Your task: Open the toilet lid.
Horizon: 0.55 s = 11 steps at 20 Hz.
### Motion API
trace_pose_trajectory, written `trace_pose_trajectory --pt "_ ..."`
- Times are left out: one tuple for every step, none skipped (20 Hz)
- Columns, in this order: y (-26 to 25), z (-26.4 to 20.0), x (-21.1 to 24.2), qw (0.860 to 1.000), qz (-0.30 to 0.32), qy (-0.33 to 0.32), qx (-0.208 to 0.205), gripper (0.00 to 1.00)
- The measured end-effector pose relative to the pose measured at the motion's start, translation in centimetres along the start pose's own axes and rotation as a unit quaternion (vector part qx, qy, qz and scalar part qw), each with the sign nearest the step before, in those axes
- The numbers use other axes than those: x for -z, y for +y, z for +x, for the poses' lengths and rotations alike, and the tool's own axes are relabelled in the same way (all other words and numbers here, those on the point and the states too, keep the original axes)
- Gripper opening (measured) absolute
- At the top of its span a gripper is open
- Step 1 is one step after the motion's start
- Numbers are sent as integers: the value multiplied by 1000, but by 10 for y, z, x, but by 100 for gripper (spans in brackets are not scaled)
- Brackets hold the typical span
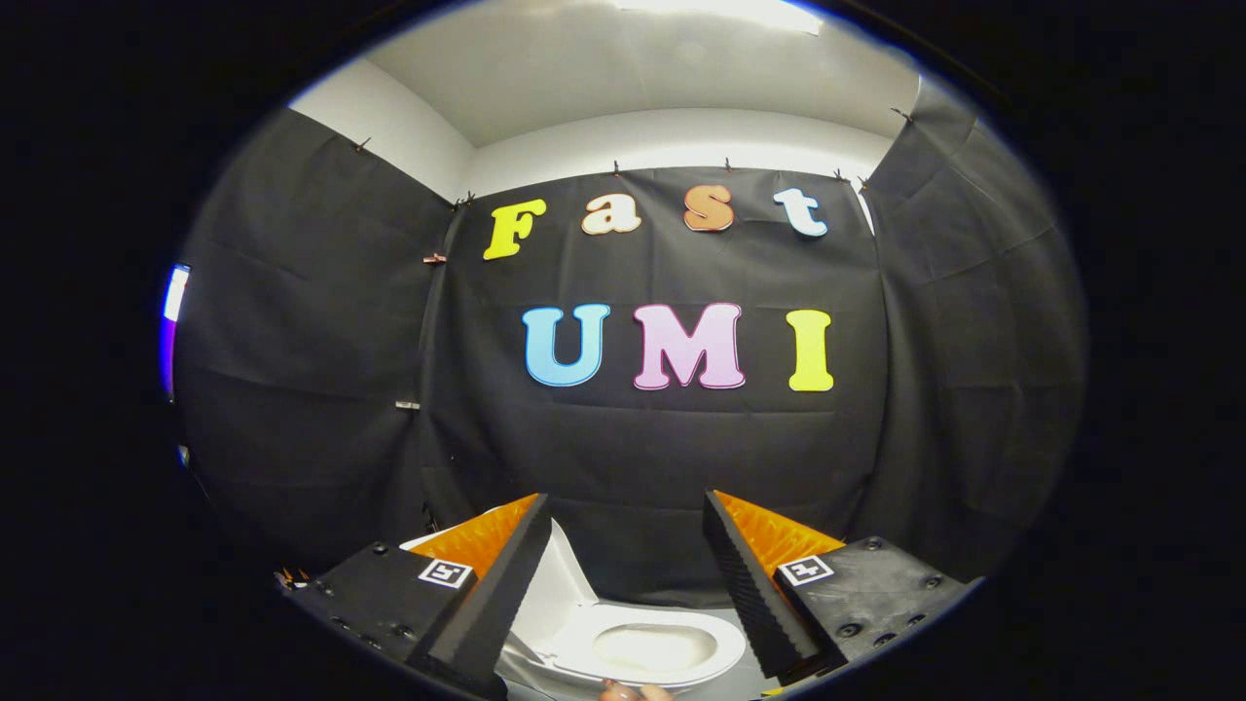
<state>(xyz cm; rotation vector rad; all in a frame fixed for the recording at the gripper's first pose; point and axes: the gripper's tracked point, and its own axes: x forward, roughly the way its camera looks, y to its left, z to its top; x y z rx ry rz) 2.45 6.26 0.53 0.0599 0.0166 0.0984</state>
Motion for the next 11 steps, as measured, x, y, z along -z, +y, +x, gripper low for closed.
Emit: trace_pose_trajectory --pt "-1 0 1 1000 -1 1 1 98" --pt "-1 0 1 1000 -2 1 2 98" --pt "-1 0 1 1000 -3 2 3 98" --pt "0 0 2 1000 -4 2 2 98" --pt "1 0 2 1000 -4 3 1 98" --pt "1 0 2 1000 -5 2 0 98" --pt "2 0 2 1000 -5 1 -1 98" --pt "2 0 1 1000 -5 0 -2 98" --pt "3 -1 0 1000 -4 -1 -2 98" --pt "3 -1 1 1000 -5 -1 -2 98" --pt "3 -1 2 1000 -5 0 -3 98"
